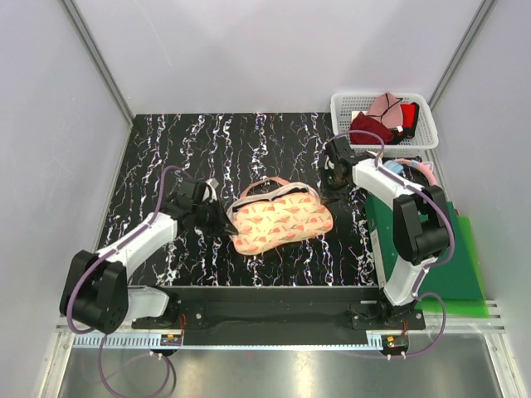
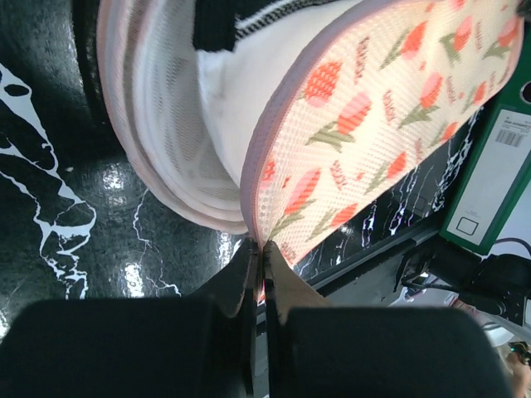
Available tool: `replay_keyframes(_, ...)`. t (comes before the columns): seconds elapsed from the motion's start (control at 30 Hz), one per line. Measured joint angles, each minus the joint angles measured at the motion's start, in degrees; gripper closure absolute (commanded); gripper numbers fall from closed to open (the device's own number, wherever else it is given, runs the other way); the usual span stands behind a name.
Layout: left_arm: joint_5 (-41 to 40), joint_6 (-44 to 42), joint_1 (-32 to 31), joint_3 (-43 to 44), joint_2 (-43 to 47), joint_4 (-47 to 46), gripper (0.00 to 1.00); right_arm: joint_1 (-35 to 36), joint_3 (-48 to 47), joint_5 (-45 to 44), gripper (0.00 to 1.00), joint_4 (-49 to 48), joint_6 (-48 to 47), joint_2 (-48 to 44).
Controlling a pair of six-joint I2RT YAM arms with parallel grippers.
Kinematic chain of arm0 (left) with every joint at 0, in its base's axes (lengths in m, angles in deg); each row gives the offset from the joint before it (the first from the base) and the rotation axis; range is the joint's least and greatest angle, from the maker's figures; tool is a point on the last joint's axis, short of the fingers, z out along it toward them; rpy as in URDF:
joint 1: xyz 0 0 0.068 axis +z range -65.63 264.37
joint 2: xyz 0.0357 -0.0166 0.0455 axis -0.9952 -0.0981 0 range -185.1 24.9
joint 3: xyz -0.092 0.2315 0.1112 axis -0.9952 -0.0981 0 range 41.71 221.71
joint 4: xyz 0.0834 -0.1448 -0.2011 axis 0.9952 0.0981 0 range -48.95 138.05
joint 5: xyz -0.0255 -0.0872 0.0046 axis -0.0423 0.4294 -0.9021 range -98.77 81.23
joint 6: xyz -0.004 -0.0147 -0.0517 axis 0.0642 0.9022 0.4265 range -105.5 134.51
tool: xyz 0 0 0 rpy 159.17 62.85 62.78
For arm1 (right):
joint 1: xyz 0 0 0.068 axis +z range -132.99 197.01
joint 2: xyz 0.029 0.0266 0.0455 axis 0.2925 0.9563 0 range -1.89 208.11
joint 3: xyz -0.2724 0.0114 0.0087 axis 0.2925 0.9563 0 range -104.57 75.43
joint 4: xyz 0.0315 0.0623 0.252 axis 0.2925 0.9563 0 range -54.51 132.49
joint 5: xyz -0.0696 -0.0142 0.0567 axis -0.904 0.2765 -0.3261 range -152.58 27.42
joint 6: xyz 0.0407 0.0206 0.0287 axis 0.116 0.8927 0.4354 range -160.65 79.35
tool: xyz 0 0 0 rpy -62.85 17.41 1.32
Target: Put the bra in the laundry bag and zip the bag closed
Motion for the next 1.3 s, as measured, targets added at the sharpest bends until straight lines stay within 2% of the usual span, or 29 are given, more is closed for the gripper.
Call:
replay_keyframes(0.13,-1.1,-0.8,0.0,1.0,2.6,1.2,1.0,0.0,0.7,2.3,1.0,-0.2,2.2,-4.0)
replay_keyframes(0.3,-3.8,-1.5,0.1,3.4,1.3,2.4,1.0,0.0,-1.5,3.7,1.0,-1.9,4.6,-5.9)
replay_keyframes(0.73,-10.2,-6.5,5.6,11.5,-16.4,0.0,1.0,-0.1,-10.3,2.0,1.0,-3.5,4.6,9.2)
replay_keyframes(0.83,-10.1,-7.4,6.3,12.5,-19.9,-0.5,1.0,-0.3,-12.3,1.9,0.87,-2.9,4.4,11.4)
replay_keyframes(0.93,-10.0,-8.0,6.6,14.1,-22.4,-1.0,1.0,-0.4,-15.8,1.4,0.64,0.1,4.5,12.7)
replay_keyframes(1.03,-9.8,-8.9,6.9,15.3,-23.1,-1.2,0.77,-0.6,-18.2,1.0,0.42,3.6,4.7,12.2)
replay_keyframes(1.07,-9.8,-9.3,6.9,15.5,-23.1,-1.2,0.65,-0.6,-18.2,1.2,0.37,4.3,5.1,11.7)
replay_keyframes(1.1,-9.7,-9.4,7.0,15.7,-23.1,-1.3,0.48,-0.7,-18.0,1.5,0.3,5.6,5.1,10.7)
replay_keyframes(1.2,-9.4,-10.3,7.3,15.7,-22.3,-1.0,0.28,-0.8,-14.8,3.0,0.2,6.8,6.1,6.5)
replay_keyframes(1.27,-8.8,-11.1,7.6,15.7,-20.6,-0.7,0.22,-0.8,-10.9,4.9,0.14,8.2,6.7,1.7)
replay_keyframes(1.3,-8.5,-11.9,7.8,15.7,-19.4,-0.5,0.15,-0.8,-8.7,6.0,0.13,8.8,6.9,-1.1)
